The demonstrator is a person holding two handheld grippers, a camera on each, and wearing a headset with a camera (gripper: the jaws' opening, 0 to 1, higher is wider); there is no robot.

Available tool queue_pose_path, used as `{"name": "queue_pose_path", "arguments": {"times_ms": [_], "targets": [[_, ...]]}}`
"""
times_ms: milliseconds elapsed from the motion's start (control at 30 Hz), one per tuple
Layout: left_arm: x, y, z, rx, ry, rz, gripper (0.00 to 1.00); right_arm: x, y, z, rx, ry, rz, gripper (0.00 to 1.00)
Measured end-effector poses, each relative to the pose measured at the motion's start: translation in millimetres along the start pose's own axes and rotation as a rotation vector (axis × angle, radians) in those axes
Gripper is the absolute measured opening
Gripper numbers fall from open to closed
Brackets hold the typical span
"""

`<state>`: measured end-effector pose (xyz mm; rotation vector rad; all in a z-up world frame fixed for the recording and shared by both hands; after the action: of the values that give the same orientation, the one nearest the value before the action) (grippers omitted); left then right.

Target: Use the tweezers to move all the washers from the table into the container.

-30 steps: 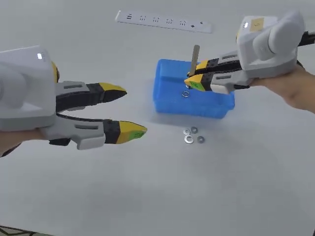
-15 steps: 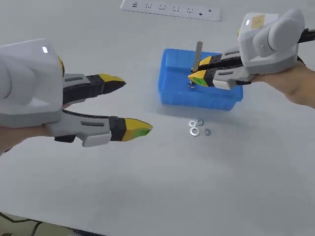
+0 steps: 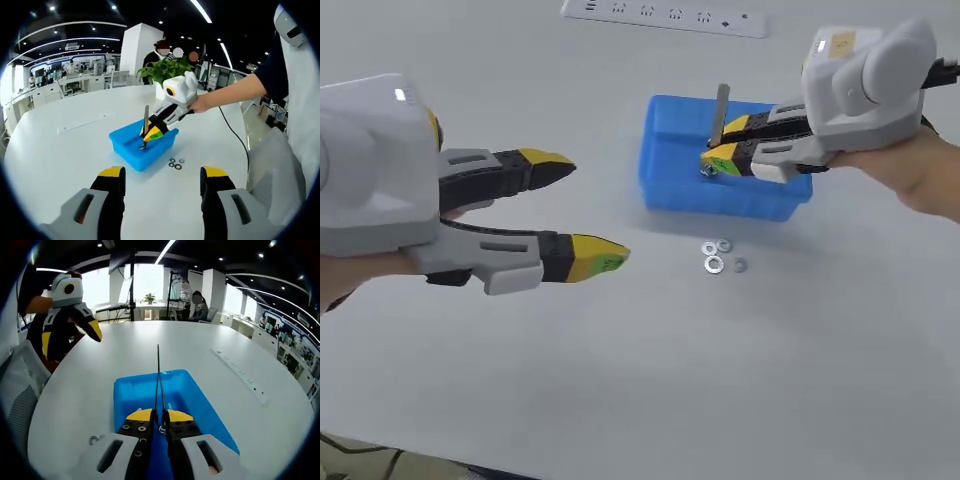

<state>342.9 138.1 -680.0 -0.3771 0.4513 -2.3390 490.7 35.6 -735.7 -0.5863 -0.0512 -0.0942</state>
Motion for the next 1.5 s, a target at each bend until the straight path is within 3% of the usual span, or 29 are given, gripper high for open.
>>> {"name": "queue_pose_path", "arguments": {"times_ms": [167, 267, 367, 433, 500, 667, 833, 900, 1067, 1167, 1333, 1433, 1500], "targets": [[4.3, 3.9, 5.2, 0.017, 0.004, -0.015, 0.63, 0.4, -8.4, 8.3, 0.019, 0.005, -0.017, 0.10], [-1.2, 4.5, 8.6, 0.031, 0.020, 0.018, 0.47, -0.8, -14.0, 11.8, 0.024, 0.000, -0.023, 0.10], [-2.9, 6.2, 15.1, 0.059, 0.014, 0.024, 0.42, -3.5, -20.4, 16.5, 0.033, -0.010, -0.028, 0.10], [-5.0, 7.8, 21.2, 0.076, 0.060, 0.030, 0.32, -5.7, -24.0, 19.7, 0.036, -0.020, -0.029, 0.10], [-5.7, 10.9, 26.6, 0.097, 0.032, 0.024, 0.31, -7.2, -27.4, 23.8, 0.043, -0.027, -0.032, 0.10], [-11.2, 21.5, 43.2, 0.121, 0.055, 0.014, 0.24, -9.0, -31.4, 28.8, 0.049, -0.032, -0.034, 0.10], [-15.5, 39.4, 68.9, 0.139, 0.111, -0.017, 0.22, -11.3, -33.9, 29.4, 0.049, -0.033, -0.031, 0.10], [-25.9, 50.9, 75.5, 0.140, 0.129, -0.034, 0.24, -11.7, -34.4, 29.3, 0.046, -0.037, -0.029, 0.10], [-35.4, 70.2, 96.3, 0.153, 0.172, -0.081, 0.24, -13.5, -34.9, 29.5, 0.037, -0.051, -0.020, 0.10], [-31.8, 81.3, 104.1, 0.160, 0.178, -0.143, 0.26, -14.0, -34.3, 29.1, 0.032, -0.061, -0.014, 0.10], [-28.6, 97.3, 100.4, 0.104, 0.223, -0.201, 0.25, -13.9, -33.1, 29.1, 0.034, -0.065, -0.006, 0.10], [-28.0, 102.6, 100.7, 0.111, 0.216, -0.224, 0.23, -13.3, -32.7, 28.2, 0.030, -0.075, -0.004, 0.09], [-29.0, 105.6, 98.4, 0.092, 0.220, -0.246, 0.21, -12.6, -32.7, 27.7, 0.033, -0.071, -0.001, 0.09]]}}
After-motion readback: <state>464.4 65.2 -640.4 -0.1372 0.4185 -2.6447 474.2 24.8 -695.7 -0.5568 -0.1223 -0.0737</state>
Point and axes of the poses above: the centre of the closed fingertips' face, and the gripper's own axes: y roughly forward along the fingers, x roughly to its right, z roughly out of its top, the point moved 4 cm from there along -y, roughly backward along the fingers, and after that the axes turned 2 degrees about -z, right-handed, at the moved point
